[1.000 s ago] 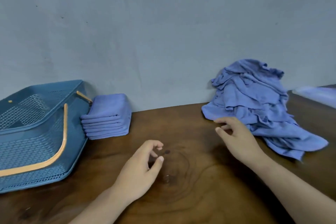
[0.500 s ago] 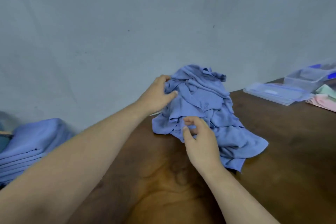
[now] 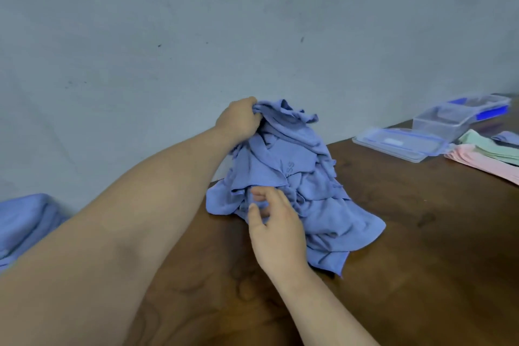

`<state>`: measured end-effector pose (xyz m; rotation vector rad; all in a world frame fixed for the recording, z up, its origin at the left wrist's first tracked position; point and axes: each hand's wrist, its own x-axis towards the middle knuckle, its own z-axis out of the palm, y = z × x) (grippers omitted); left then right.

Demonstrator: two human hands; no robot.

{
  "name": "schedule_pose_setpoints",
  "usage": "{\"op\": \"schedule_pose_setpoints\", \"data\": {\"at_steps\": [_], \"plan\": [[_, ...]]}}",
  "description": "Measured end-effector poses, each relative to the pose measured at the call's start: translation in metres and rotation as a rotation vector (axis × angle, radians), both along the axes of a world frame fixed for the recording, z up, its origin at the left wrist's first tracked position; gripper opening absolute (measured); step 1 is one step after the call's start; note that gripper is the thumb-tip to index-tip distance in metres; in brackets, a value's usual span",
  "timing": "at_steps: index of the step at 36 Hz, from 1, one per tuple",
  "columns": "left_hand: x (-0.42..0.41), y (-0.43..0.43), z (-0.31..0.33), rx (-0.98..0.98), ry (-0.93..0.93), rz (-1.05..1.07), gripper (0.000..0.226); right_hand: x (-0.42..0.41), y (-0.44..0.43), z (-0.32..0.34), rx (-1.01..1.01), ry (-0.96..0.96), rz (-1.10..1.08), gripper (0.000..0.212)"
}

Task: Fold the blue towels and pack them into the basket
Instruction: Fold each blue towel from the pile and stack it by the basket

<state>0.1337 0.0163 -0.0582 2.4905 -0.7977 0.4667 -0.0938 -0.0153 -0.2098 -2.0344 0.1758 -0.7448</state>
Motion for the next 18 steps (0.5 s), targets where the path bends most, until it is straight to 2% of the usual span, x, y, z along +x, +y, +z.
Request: {"op": "schedule_pose_setpoints", "data": {"at_steps": [9, 11, 14, 18], "plan": [[-0.066, 0.135, 0.066, -0.689, 0.183, 0.025, 0.026, -0.003, 0.006, 0.001, 0.007, -0.032, 0.055, 0.022], [-0.087, 0.173, 0.072, -0.703, 0.155, 0.059, 0.031, -0.004, 0.009, 0.002, -0.01, -0.038, 0.076, 0.024], [-0.114, 0.233, 0.058, -0.606, 0.116, 0.124, 0.037, -0.005, 0.017, -0.001, -0.02, -0.021, 0.109, 0.028], [-0.15, 0.299, -0.007, -0.384, 0.153, 0.189, 0.032, -0.006, 0.025, -0.004, -0.062, 0.0, 0.162, 0.027]]}}
